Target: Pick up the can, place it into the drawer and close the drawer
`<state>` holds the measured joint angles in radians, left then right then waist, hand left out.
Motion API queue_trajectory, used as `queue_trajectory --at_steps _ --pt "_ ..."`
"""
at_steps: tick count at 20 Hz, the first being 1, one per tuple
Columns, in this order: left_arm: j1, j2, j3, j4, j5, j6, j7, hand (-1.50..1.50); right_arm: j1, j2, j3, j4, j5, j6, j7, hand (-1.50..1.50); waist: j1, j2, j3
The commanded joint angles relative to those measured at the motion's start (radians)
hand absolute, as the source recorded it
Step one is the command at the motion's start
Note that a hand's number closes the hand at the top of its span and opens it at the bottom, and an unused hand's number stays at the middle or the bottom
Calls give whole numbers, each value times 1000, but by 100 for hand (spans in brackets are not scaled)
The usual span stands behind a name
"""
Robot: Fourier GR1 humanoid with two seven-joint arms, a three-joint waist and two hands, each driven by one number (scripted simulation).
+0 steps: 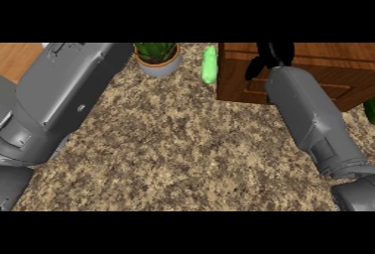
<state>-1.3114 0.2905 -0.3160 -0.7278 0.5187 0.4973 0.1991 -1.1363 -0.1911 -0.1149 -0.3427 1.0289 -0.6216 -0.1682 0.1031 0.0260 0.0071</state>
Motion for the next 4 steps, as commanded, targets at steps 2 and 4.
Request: queue_trajectory --at_steps 2,4 --pt "68 62 13 -86 12 -17 34 -150 -58 18 -84 -21 -97 -26 -81 -150 7 -14 -5" --pt "65 67 5 -109 6 -18 47 -150 -104 23 -93 -10 -97 -18 -62 -150 15 -11 -6"
